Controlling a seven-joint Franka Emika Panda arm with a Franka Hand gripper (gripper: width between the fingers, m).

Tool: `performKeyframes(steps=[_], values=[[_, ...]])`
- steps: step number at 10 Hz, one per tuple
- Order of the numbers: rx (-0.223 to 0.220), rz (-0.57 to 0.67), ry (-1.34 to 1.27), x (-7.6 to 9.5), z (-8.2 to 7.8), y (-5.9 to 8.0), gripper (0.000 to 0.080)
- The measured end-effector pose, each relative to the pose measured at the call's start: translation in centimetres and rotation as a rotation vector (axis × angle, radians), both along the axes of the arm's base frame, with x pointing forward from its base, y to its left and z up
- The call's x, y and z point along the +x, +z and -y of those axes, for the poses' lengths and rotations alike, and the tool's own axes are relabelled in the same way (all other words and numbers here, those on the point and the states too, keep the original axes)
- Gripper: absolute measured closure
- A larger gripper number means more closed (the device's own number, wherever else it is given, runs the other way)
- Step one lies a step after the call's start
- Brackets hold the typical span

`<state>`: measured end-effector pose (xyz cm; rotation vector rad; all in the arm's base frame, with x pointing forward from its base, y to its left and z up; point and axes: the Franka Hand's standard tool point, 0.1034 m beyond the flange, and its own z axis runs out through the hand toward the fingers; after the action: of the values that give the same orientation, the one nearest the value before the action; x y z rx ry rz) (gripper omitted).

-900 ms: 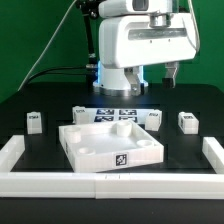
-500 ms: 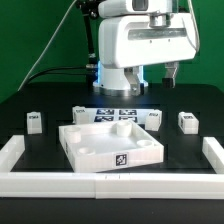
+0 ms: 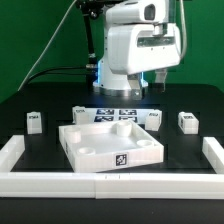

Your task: Assemble one leg

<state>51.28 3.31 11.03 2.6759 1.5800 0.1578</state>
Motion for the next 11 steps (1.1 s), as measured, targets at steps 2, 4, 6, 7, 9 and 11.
performKeyframes(steps=[2, 4, 6, 7, 9, 11], values=[[-0.018, -0.053, 0.148, -1.2, 1.7, -1.7, 0.015], [-0.016, -0.067, 0.122, -1.9, 3.3, -2.2, 0.015], [-0.015, -0.067, 0.124, -1.8, 3.2, -2.2, 0.015], [-0.019, -0.061, 0.169, -1.9, 3.6, -2.3, 0.015], [-0.043, -0.045, 0.421, -3.4, 6.1, -3.4, 0.015], [-0.061, -0.071, 0.558, -4.4, 7.4, -4.5, 0.015]])
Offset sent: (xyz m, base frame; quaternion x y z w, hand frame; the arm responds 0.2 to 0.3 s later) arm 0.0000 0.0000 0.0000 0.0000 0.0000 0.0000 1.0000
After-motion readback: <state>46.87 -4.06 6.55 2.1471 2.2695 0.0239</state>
